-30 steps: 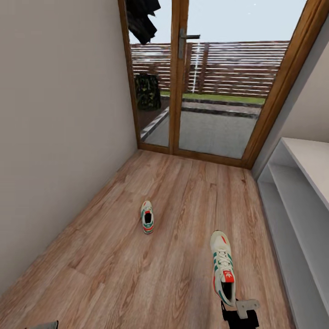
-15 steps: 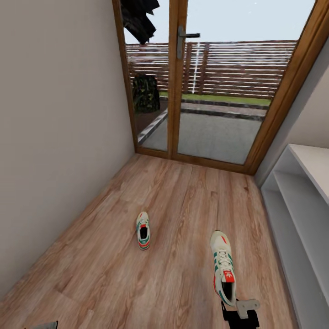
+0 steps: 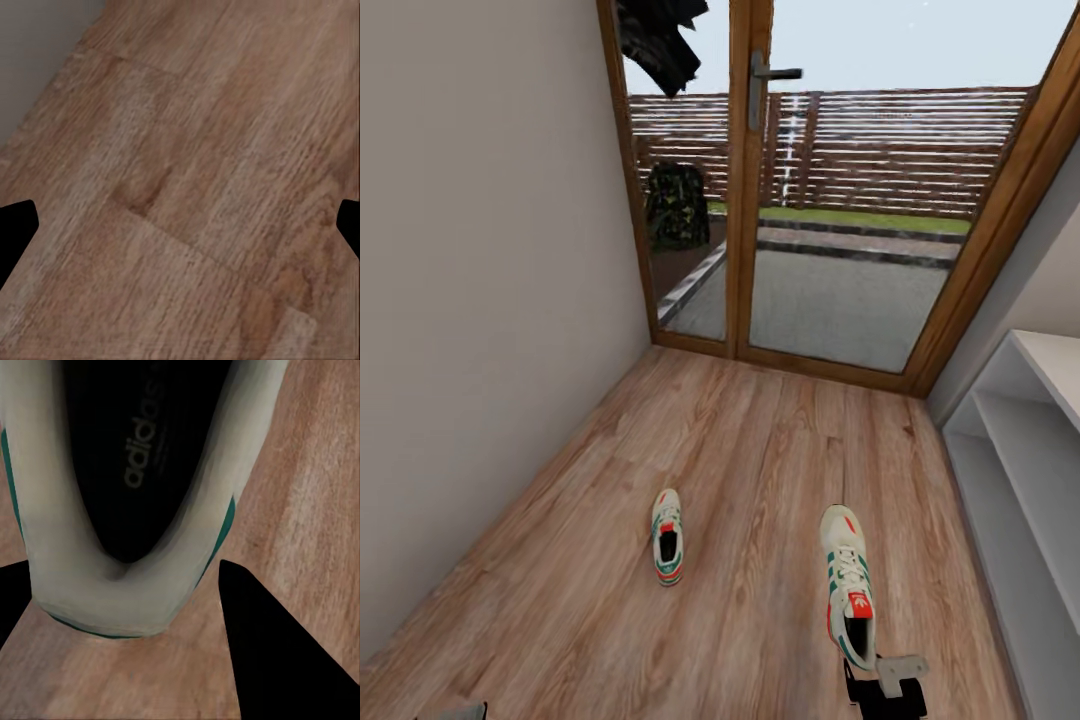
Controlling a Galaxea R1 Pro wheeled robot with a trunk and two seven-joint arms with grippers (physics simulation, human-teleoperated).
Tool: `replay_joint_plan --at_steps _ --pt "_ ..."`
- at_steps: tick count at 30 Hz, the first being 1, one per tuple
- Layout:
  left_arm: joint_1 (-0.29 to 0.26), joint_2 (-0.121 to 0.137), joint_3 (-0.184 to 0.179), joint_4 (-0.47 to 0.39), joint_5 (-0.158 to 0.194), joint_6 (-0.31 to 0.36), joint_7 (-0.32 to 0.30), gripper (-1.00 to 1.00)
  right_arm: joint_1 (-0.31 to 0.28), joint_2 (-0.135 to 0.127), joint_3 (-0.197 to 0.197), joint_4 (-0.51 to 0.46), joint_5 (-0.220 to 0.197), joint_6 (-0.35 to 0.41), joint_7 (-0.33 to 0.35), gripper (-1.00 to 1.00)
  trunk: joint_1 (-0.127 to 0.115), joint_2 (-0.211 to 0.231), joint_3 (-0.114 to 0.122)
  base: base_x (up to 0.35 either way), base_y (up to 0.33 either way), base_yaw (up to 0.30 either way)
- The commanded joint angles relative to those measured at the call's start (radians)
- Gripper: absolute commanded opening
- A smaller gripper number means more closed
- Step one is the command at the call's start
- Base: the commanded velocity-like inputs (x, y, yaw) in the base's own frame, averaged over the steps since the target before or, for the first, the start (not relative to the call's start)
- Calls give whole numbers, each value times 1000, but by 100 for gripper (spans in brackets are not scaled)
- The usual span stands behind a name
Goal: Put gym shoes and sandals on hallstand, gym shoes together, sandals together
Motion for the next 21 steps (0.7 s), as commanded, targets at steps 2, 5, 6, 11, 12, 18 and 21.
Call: replay_joint_plan --at_steps 2,5,6,11,12,18,21 --pt "-1 0 9 1 -9 -3 -2 100 -1 0 -3 1 10 -3 -9 -100 0 0 -1 240 -146 0" --pt "-1 0 9 1 -9 -3 -2 100 -1 0 -3 1 10 -3 -9 -100 0 0 -1 228 -104 0" --pt "-1 0 9 1 -9 -3 -2 100 -1 0 -3 1 10 -3 -9 -100 0 0 -1 204 -54 0" --pt "-1 0 9 1 -9 -4 -2 100 -1 0 -3 1 10 -3 -9 -100 0 0 -1 62 -7 0" --pt "-1 0 9 1 -9 -3 -2 100 -1 0 -3 1 10 -3 -9 -100 0 0 -1 108 -1 0" --pt "-1 0 9 1 -9 -3 -2 100 -1 0 -3 1 10 -3 -9 -100 0 0 -1 239 0 0" --pt "-1 0 9 1 -9 -3 -2 100 -1 0 -3 1 10 -3 -9 -100 0 0 -1 309 0 0"
